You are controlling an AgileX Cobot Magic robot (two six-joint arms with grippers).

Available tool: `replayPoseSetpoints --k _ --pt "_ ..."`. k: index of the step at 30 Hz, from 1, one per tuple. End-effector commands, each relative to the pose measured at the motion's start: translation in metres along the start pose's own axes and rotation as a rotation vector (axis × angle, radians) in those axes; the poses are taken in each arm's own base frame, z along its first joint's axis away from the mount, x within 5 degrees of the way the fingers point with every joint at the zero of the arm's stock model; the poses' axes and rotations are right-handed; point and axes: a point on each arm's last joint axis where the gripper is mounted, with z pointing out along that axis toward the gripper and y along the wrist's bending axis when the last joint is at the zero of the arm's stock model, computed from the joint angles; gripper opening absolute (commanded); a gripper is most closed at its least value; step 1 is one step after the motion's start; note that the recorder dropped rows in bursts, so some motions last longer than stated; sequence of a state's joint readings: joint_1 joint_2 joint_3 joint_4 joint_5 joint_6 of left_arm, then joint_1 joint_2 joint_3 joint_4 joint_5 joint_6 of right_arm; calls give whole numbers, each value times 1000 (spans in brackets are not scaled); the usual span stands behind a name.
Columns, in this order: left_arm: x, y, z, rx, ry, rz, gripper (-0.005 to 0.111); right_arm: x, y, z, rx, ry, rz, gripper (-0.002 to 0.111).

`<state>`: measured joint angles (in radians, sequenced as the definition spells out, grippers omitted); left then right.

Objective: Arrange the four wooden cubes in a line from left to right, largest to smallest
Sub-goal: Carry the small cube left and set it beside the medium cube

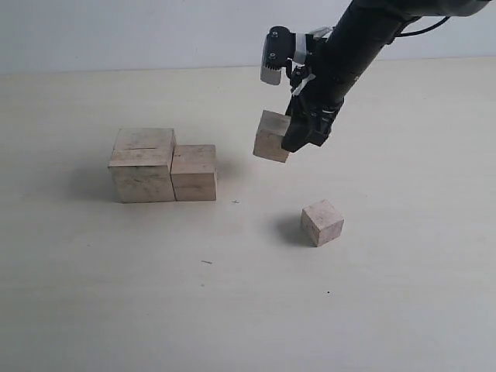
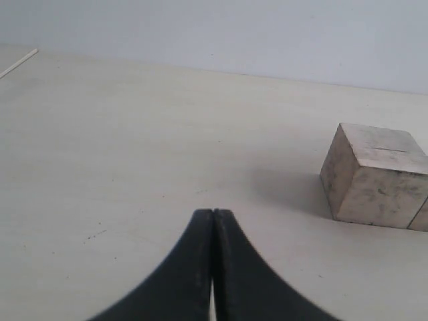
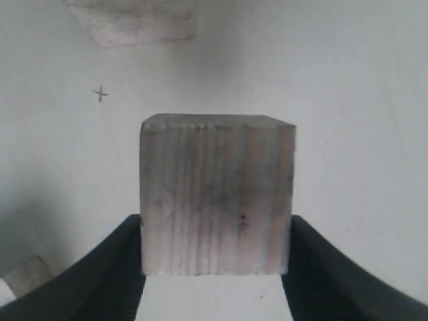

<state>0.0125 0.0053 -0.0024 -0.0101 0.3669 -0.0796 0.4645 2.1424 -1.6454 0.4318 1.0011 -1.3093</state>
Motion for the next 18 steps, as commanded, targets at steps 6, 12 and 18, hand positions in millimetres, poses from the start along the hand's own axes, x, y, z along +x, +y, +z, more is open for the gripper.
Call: replayPoseSetpoints --k 6,12,18 --pt "-1 0 0 7 -15 -1 0 -15 4 14 -47 -64 -112 0" --pt "-1 0 0 7 -15 -1 0 -34 14 30 -8 -30 -246 0" --pt "-1 0 0 7 -15 -1 0 -38 21 47 -27 21 -272 0"
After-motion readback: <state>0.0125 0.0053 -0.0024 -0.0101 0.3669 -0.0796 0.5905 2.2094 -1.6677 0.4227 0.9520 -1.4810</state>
